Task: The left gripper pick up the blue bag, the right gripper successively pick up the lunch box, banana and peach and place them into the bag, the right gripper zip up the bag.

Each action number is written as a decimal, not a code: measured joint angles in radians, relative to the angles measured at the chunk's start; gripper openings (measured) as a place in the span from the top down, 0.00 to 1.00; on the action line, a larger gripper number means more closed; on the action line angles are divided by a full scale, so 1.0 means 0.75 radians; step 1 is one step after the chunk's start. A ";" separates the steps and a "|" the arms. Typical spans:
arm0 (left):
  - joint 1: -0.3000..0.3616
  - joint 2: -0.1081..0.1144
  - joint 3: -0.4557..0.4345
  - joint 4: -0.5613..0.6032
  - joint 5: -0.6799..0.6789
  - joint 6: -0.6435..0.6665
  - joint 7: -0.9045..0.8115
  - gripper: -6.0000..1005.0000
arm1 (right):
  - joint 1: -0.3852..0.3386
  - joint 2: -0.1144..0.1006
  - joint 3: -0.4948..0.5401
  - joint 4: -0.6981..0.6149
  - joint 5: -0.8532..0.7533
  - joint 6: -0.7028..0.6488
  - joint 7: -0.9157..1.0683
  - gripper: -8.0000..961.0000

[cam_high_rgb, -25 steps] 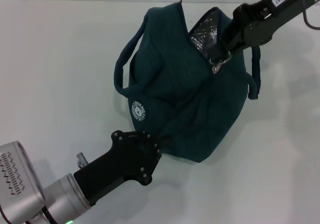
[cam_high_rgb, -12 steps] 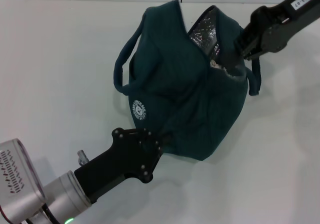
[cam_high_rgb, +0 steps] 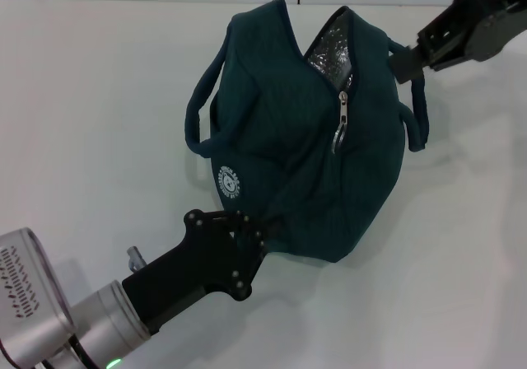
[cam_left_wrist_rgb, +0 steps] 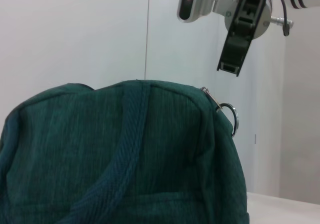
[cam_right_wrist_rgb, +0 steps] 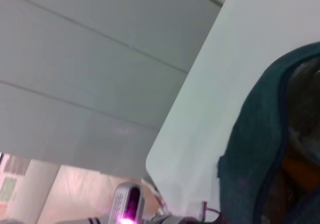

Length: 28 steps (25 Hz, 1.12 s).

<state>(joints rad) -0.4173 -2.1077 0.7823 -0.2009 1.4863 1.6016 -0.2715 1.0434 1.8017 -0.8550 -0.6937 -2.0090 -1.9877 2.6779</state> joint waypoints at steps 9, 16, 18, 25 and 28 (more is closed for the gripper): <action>-0.001 0.000 -0.003 0.000 -0.005 0.000 0.000 0.95 | -0.169 0.058 0.013 -0.035 0.123 -0.033 -0.265 0.95; -0.002 0.000 -0.025 0.002 -0.012 0.000 0.000 0.95 | -0.468 0.164 0.015 -0.122 0.286 -0.036 -0.821 0.88; -0.002 0.000 -0.025 0.005 -0.013 0.000 -0.001 0.95 | -0.559 0.197 0.015 -0.126 0.294 -0.009 -1.012 0.86; -0.004 0.000 -0.026 0.013 -0.015 0.000 -0.002 0.96 | -0.765 0.296 -0.021 -0.057 0.340 0.148 -1.530 0.76; -0.006 0.000 -0.028 0.013 -0.016 0.000 -0.001 0.96 | -0.767 0.296 -0.056 0.026 0.403 0.169 -1.640 0.66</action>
<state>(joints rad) -0.4215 -2.1077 0.7611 -0.1910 1.4744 1.6015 -0.2720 0.4679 2.0236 -0.8971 -0.6745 -1.7071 -1.8607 1.4475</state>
